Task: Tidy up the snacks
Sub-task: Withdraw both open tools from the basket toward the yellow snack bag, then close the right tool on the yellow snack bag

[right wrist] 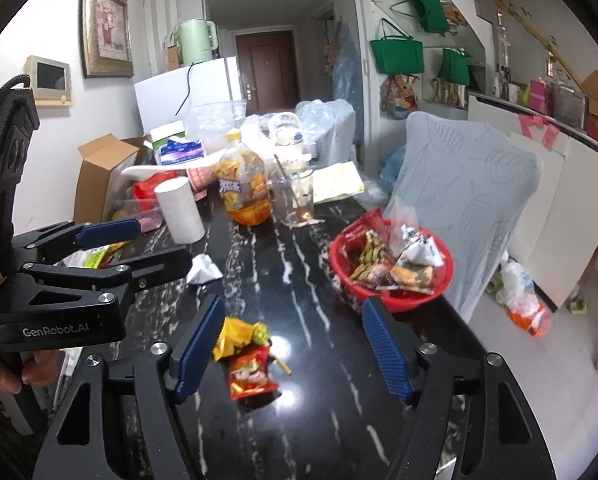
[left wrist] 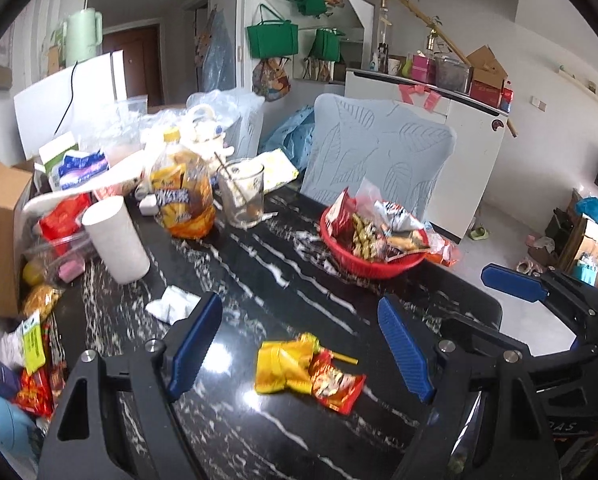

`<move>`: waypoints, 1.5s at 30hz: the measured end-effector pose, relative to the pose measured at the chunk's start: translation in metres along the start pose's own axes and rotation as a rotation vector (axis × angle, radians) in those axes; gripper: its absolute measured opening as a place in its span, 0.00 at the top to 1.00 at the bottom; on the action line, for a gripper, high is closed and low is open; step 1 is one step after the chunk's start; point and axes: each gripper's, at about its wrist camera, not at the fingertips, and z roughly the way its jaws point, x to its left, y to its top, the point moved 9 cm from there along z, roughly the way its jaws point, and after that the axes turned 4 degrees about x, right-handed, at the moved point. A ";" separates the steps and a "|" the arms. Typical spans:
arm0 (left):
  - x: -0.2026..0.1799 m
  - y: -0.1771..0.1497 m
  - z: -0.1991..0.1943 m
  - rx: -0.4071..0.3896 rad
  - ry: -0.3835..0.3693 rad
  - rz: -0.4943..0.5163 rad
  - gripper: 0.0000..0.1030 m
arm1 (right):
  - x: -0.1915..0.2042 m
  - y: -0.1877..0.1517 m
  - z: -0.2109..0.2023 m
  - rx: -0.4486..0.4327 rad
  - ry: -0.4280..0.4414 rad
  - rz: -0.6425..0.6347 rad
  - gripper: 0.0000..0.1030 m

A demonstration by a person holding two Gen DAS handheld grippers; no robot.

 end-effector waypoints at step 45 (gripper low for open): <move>0.158 -0.072 0.075 0.164 0.137 -0.281 0.22 | 0.092 -0.063 0.192 0.405 0.182 -0.059 0.28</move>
